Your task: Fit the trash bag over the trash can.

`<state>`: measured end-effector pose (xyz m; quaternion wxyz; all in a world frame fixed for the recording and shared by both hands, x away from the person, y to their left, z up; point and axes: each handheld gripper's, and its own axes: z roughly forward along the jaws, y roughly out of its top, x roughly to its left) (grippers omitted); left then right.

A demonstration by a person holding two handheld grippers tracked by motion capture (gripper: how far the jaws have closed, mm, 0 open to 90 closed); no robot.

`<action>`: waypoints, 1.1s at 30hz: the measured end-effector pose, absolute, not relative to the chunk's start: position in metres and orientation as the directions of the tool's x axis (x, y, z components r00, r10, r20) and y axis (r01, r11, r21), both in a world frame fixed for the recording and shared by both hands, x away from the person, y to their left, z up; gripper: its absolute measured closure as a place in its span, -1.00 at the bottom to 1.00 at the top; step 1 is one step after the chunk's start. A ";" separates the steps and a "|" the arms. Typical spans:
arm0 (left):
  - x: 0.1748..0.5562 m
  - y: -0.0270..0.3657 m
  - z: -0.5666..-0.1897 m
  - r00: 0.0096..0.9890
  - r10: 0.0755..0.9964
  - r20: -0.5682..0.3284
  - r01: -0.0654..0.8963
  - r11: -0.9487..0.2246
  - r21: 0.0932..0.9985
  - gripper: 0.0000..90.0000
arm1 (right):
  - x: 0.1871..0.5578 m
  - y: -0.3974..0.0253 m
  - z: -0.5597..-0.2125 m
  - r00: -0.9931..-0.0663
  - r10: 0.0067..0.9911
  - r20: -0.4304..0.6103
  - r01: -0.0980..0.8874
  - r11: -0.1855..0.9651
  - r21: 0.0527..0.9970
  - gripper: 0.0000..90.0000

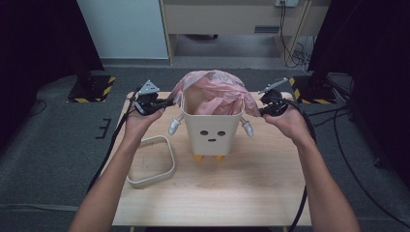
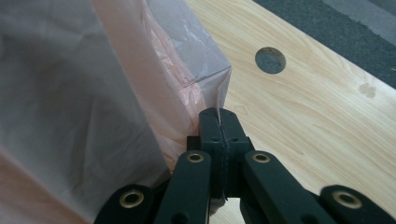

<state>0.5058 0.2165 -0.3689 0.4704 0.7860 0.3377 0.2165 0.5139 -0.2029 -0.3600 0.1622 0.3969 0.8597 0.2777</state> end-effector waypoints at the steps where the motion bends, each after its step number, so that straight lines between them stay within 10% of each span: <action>1: 0.505 0.217 -0.369 0.675 0.738 0.021 0.322 -0.320 0.891 0.99 | 0.513 -0.202 -0.363 -0.631 0.774 -0.049 0.598 0.526 0.605 1.00; 33: 0.504 0.215 -0.380 0.686 0.728 0.005 0.349 -0.335 0.875 1.00 | 0.510 -0.211 -0.363 -0.615 0.788 -0.023 0.585 0.476 0.657 1.00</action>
